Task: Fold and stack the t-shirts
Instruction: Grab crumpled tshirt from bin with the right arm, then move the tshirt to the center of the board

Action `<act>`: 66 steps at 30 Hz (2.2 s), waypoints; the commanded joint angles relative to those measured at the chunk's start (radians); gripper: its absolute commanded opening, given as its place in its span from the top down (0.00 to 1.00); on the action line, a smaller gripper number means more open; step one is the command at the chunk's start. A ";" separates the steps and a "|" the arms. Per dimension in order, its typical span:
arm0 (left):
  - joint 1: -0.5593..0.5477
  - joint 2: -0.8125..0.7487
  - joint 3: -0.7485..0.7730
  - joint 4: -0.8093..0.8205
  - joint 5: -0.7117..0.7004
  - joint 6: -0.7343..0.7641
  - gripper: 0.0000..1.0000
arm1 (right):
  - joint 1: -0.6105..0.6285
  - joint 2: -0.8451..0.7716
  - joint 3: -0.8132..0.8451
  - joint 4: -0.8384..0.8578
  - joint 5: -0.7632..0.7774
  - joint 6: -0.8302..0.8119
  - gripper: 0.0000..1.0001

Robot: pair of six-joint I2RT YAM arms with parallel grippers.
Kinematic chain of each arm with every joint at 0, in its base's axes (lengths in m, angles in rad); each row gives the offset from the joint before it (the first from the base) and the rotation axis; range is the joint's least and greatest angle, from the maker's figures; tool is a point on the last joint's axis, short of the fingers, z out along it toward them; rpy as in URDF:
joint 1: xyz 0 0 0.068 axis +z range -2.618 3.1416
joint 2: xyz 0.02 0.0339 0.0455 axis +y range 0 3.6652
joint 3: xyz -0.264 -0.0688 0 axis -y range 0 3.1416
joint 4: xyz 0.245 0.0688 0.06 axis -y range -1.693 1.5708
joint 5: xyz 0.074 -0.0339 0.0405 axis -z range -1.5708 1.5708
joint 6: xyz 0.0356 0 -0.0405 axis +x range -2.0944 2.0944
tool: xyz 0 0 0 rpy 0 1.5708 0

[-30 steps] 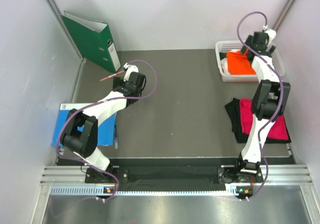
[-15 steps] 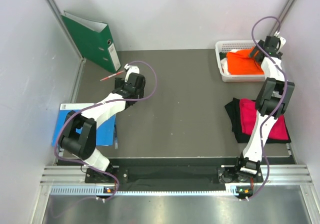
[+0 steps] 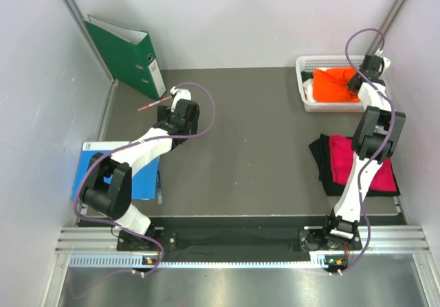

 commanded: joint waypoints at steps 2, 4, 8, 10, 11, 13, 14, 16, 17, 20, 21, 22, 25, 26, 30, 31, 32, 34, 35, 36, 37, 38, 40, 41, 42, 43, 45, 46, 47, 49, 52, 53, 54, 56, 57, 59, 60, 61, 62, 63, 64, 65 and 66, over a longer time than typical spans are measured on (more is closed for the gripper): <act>0.000 -0.055 -0.013 0.026 0.003 -0.019 0.02 | 0.011 -0.222 -0.030 0.046 -0.084 0.032 1.00; -0.002 -0.063 -0.022 0.030 0.012 -0.028 0.02 | 0.026 -0.269 -0.027 0.047 -0.105 0.032 1.00; -0.002 -0.090 -0.042 0.049 0.028 -0.032 0.02 | 0.062 -0.403 -0.019 0.046 -0.085 0.019 1.00; -0.002 -0.097 -0.048 0.050 0.028 -0.033 0.02 | 0.080 -0.440 -0.016 0.046 -0.077 0.010 1.00; -0.002 -0.100 -0.050 0.050 0.025 -0.033 0.02 | 0.085 -0.465 -0.009 0.040 -0.077 0.010 1.00; -0.002 -0.101 -0.050 0.046 0.025 -0.033 0.02 | 0.107 -0.488 0.001 0.035 -0.089 0.006 1.00; -0.002 -0.101 -0.050 0.046 0.023 -0.035 0.02 | 0.118 -0.509 0.008 0.027 -0.097 0.006 1.00; -0.002 -0.103 -0.054 0.050 0.025 -0.035 0.02 | 0.170 -0.531 0.021 0.010 -0.061 -0.025 1.00; -0.002 -0.100 -0.051 0.046 0.026 -0.035 0.02 | 0.189 -0.543 0.042 -0.002 -0.033 -0.040 1.00; -0.002 -0.100 -0.050 0.037 0.025 -0.036 0.02 | 0.209 -0.563 0.062 -0.030 0.003 -0.056 1.00; -0.002 -0.100 -0.053 0.038 0.022 -0.038 0.02 | 0.213 -0.572 0.061 -0.030 -0.011 -0.044 1.00; -0.002 -0.100 -0.051 0.041 0.021 -0.042 0.02 | 0.233 -0.586 0.062 -0.028 -0.047 -0.037 1.00; -0.002 -0.097 -0.047 0.041 0.032 -0.051 0.02 | 0.352 -0.612 0.074 -0.052 -0.033 -0.072 1.00; -0.002 -0.097 -0.044 0.040 0.031 -0.055 0.02 | 0.383 -0.617 0.074 -0.056 -0.037 -0.080 1.00; -0.002 -0.101 -0.030 0.030 0.026 -0.079 0.02 | 0.497 -0.632 0.048 -0.100 -0.101 -0.062 1.00; -0.002 -0.104 -0.027 0.027 0.029 -0.085 0.02 | 0.523 -0.641 0.003 -0.091 -0.121 -0.050 1.00; 0.000 -0.106 -0.027 0.026 0.034 -0.085 0.02 | 0.537 -0.646 -0.024 -0.079 -0.166 -0.034 1.00; -0.002 -0.112 -0.030 0.035 0.040 -0.094 0.02 | 0.572 -0.649 -0.109 -0.050 -0.215 0.013 1.00; -0.002 -0.112 -0.033 0.044 0.051 -0.099 0.02 | 0.579 -0.651 -0.146 -0.027 -0.245 0.045 1.00; -0.002 -0.109 -0.033 0.062 0.064 -0.099 0.02 | 0.594 -0.648 -0.184 0.008 -0.317 0.111 1.00; -0.002 -0.098 -0.027 0.066 0.077 -0.102 0.02 | 0.609 -0.637 -0.255 0.074 -0.324 0.142 1.00; -0.002 -0.091 -0.019 0.063 0.093 -0.104 0.02 | 0.626 -0.628 -0.284 0.099 -0.325 0.159 1.00; -0.002 -0.077 0.013 0.021 0.097 -0.102 0.02 | 0.675 -0.573 -0.338 0.116 -0.332 0.155 1.00; -0.002 -0.074 0.013 0.023 0.089 -0.096 0.02 | 0.689 -0.545 -0.349 0.104 -0.339 0.139 1.00; -0.002 -0.071 0.008 0.024 0.072 -0.091 0.02 | 0.715 -0.519 -0.363 0.095 -0.348 0.121 1.00; -0.002 -0.069 0.002 0.033 0.066 -0.088 0.02 | 0.729 -0.463 -0.392 0.076 -0.342 0.107 1.00; 0.000 -0.063 -0.004 0.035 0.077 -0.090 0.02 | 0.758 -0.409 -0.423 0.067 -0.286 0.079 1.00; -0.002 -0.057 -0.005 0.038 0.084 -0.096 0.02 | 0.764 -0.357 -0.442 0.041 -0.272 0.073 1.00; -0.002 -0.057 -0.007 0.036 0.090 -0.098 0.02 | 0.772 -0.336 -0.453 0.033 -0.251 0.058 1.00; -0.002 -0.055 -0.018 0.047 0.092 -0.102 0.02 | 0.827 -0.332 -0.502 0.030 -0.131 0.043 1.00; -0.002 -0.052 -0.025 0.055 0.080 -0.101 0.02 | 0.928 -0.380 -0.553 0.052 0.016 0.010 1.00; -0.002 -0.054 -0.022 0.053 0.077 -0.102 0.02 | 0.953 -0.391 -0.556 0.059 0.036 -0.016 1.00; -0.002 -0.058 -0.021 0.052 0.075 -0.108 0.02 | 0.995 -0.393 -0.556 0.058 0.052 -0.020 0.96; -0.002 -0.064 -0.022 0.061 0.083 -0.110 0.02 | 1.028 -0.385 -0.542 0.061 -0.018 -0.059 0.92; -0.002 -0.069 -0.024 0.063 0.086 -0.113 0.02 | 1.069 -0.372 -0.536 0.059 -0.052 -0.065 0.87; -0.002 -0.069 -0.024 0.064 0.107 -0.117 0.02 | 1.100 -0.361 -0.533 0.061 -0.078 -0.068 0.65; -0.002 -0.069 -0.025 0.064 0.121 -0.128 0.02 | 1.106 -0.361 -0.542 0.062 -0.094 -0.056 0.57; -0.002 -0.070 -0.028 0.067 0.174 -0.137 0.02 | 1.103 -0.373 -0.554 0.069 -0.085 -0.028 0.42; -0.003 -0.069 -0.042 0.082 0.207 -0.154 0.02 | 1.099 -0.390 -0.573 0.079 -0.071 -0.022 0.36; -0.003 -0.072 -0.051 0.096 0.237 -0.170 0.02 | 1.085 -0.440 -0.611 0.107 -0.034 -0.019 0.25; -0.002 -0.075 -0.065 0.119 0.280 -0.177 0.02 | 1.077 -0.469 -0.628 0.118 -0.013 -0.013 0.21; -0.003 -0.080 -0.094 0.142 0.355 -0.214 0.02 | 1.053 -0.500 -0.648 0.145 0.019 -0.011 0.18; -0.003 -0.086 -0.111 0.199 0.394 -0.232 0.02 | 1.040 -0.563 -0.677 0.151 0.039 -0.013 0.18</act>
